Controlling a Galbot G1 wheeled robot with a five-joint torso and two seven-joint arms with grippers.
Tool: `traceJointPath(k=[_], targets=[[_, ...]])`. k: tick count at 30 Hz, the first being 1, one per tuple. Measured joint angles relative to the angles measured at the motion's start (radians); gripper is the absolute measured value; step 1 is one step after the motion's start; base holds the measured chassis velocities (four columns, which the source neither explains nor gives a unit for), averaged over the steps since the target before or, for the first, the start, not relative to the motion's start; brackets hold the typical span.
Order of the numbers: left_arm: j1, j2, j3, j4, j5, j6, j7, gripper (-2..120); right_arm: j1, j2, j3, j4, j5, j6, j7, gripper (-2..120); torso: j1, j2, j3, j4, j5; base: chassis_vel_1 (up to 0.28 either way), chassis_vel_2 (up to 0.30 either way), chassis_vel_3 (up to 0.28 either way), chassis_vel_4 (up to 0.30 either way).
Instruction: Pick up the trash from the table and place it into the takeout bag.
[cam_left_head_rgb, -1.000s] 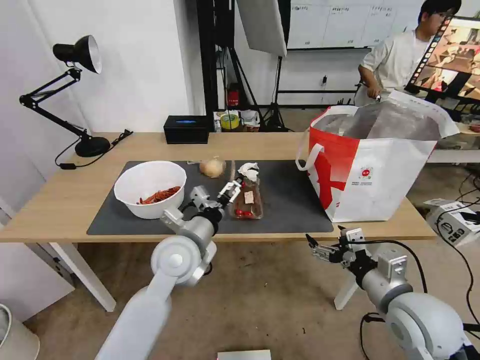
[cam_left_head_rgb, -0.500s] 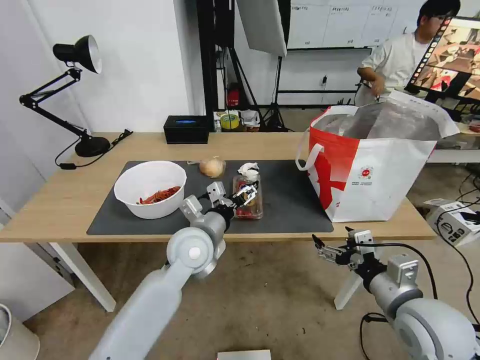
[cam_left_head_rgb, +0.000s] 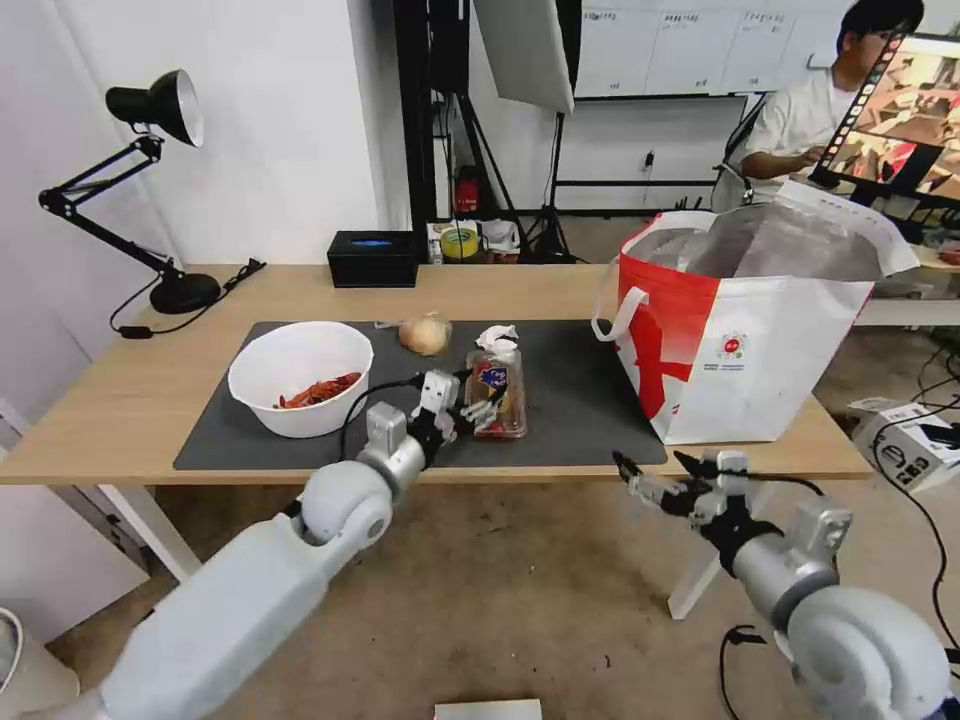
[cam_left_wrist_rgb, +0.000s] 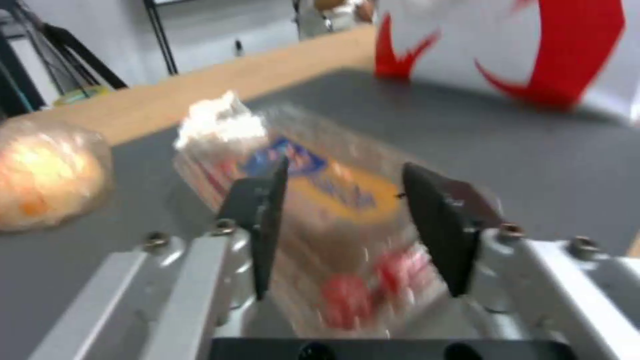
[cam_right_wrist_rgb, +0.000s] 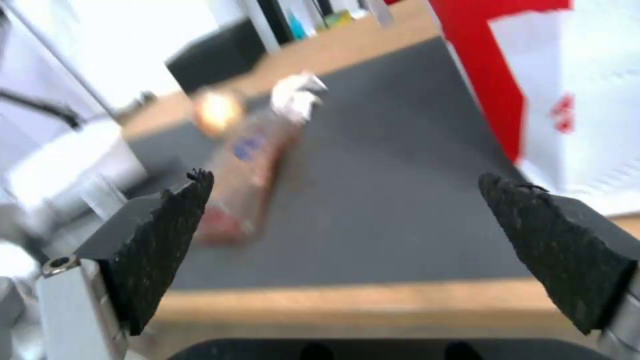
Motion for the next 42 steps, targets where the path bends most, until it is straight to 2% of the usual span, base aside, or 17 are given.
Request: traceJointPath(k=[1,2,4,5,7,8,10,13,30,36,42], targets=[[0.000,0.000,0.000,0.000,0.000,0.000,0.000,43,0.000,0.000,0.000,0.000,0.000,0.000,0.000,100,0.000,0.000,0.000,0.0000,0.0000,0.000,0.000,0.000,0.000],[-0.026,-0.011,0.032,0.024,0.000,-0.002,0.009,37,0.010,-0.001,0.011,-0.001,0.062,0.011,0.015,100,0.000,0.000,0.000,-0.0002,-0.0001,0.000,0.000,0.000,0.000],[-0.050,-0.026,0.052,0.044,-0.003,-0.007,0.019,29,0.040,-0.008,0.010,-0.007,0.121,0.020,0.029,100,0.000,0.000,0.000,-0.0020,-0.0004,0.000,0.000,0.000,0.000],[-0.050,-0.026,0.052,0.044,-0.003,-0.007,0.019,29,0.040,-0.008,0.010,-0.007,0.121,0.020,0.029,100,0.000,0.000,0.000,-0.0020,-0.0004,0.000,0.000,0.000,0.000],[-0.060,-0.023,0.057,0.053,-0.015,-0.007,0.019,17,0.103,-0.022,-0.024,-0.033,0.176,0.027,0.049,100,0.000,0.000,0.000,-0.0012,-0.0001,0.000,0.000,0.000,0.000],[-0.060,-0.023,0.057,0.053,-0.015,-0.007,0.019,17,0.103,-0.022,-0.024,-0.033,0.176,0.027,0.049,100,0.000,0.000,0.000,-0.0012,-0.0001,0.000,0.000,0.000,0.000],[-0.067,-0.012,0.058,0.058,-0.029,-0.007,0.017,6,0.168,-0.028,-0.070,-0.075,0.220,0.031,0.071,100,0.000,0.000,0.000,-0.0004,0.0000,0.000,0.000,0.000,0.000],[-0.067,-0.005,0.054,0.059,-0.041,-0.007,0.014,0,0.211,-0.028,-0.097,-0.107,0.243,0.034,0.082,100,0.000,0.000,0.000,-0.0006,-0.0002,0.000,0.000,0.000,0.000],[-0.036,0.000,0.032,0.058,-0.060,-0.009,-0.002,0,0.511,-0.014,-0.313,-0.346,0.369,0.030,0.123,100,0.000,0.000,0.000,-0.0008,-0.0002,0.000,0.000,0.000,0.000],[-0.020,-0.007,0.028,0.052,-0.069,-0.021,-0.025,0,0.620,0.011,-0.392,-0.458,0.385,-0.019,0.158,100,0.000,0.000,0.000,-0.0008,-0.0002,0.000,0.000,0.000,0.000],[-0.020,-0.012,0.030,0.052,-0.099,-0.024,-0.063,0,0.682,0.031,-0.407,-0.520,0.420,-0.083,0.195,100,0.000,0.000,0.000,-0.0009,-0.0001,0.000,0.000,0.000,0.000]])
